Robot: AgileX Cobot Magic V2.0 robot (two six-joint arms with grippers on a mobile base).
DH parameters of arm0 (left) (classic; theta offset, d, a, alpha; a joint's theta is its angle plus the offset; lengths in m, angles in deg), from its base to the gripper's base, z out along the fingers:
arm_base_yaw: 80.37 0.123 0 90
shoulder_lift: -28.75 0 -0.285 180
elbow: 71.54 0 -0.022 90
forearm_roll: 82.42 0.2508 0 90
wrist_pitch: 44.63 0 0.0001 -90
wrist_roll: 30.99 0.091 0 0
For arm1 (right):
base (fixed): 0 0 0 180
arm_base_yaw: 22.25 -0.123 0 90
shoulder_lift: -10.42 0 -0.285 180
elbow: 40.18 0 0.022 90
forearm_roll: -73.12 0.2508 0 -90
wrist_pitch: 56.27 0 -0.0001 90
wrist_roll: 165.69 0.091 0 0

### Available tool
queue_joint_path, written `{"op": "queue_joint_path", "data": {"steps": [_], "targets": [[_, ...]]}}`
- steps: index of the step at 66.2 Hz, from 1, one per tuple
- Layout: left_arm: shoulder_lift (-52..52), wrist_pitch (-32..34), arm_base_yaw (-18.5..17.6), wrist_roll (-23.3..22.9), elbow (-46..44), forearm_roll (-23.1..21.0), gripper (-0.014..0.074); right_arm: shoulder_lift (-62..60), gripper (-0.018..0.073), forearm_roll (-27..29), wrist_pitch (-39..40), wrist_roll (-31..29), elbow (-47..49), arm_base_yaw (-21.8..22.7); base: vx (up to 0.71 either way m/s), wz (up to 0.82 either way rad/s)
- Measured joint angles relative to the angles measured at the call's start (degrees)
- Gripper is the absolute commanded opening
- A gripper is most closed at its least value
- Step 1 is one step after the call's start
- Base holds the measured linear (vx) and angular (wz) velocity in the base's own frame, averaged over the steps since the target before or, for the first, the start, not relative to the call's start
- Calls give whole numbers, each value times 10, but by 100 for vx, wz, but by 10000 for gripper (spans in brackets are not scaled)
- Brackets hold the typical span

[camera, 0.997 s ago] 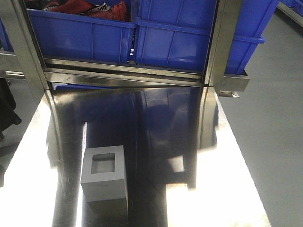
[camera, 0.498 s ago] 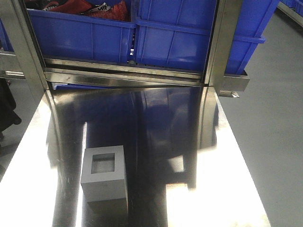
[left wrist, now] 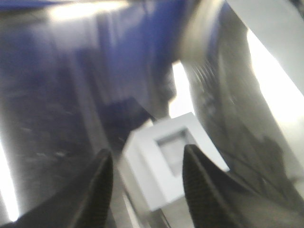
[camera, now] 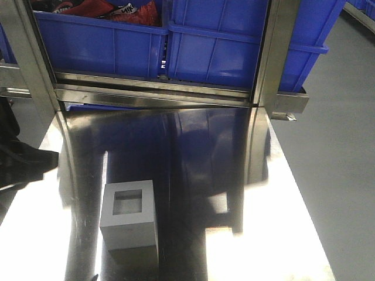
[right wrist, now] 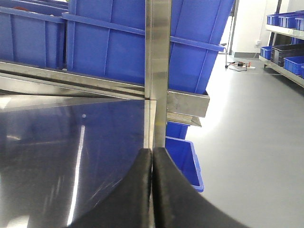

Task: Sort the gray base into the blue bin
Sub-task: 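Lower the left gripper over the gray hollow block's rim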

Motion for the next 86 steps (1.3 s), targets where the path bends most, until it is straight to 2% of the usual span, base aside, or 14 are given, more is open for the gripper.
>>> {"op": "queue_joint_path", "data": {"steps": [11, 17, 22, 31, 39, 50, 63, 86], "targets": [[-64, 10, -58, -2, -17, 1, 304, 0, -9, 0, 0, 0, 0, 0, 0, 0], [-97, 24, -80, -28, -25, 24, 304, 0, -9, 0, 0, 0, 0, 0, 0, 0], [-126, 29, -94, -82, -33, 71, 304, 0, -9, 0, 0, 0, 0, 0, 0, 0], [-173, 28, -119, -186, -47, 184, 306, 0, -9, 0, 0, 0, 0, 0, 0, 0], [-206, 22, -144, -250, -58, 240, 319, 0, -9, 0, 0, 0, 0, 0, 0, 0], [-236, 18, -170, -278, -66, 249, 366, 0, -9, 0, 0, 0, 0, 0, 0, 0], [-249, 17, -172, -306, -66, 252, 434, 0, -9, 0, 0, 0, 0, 0, 0, 0], [-249, 19, -172, -328, -67, 252, 441, 0, -9, 0, 0, 0, 0, 0, 0, 0]]}}
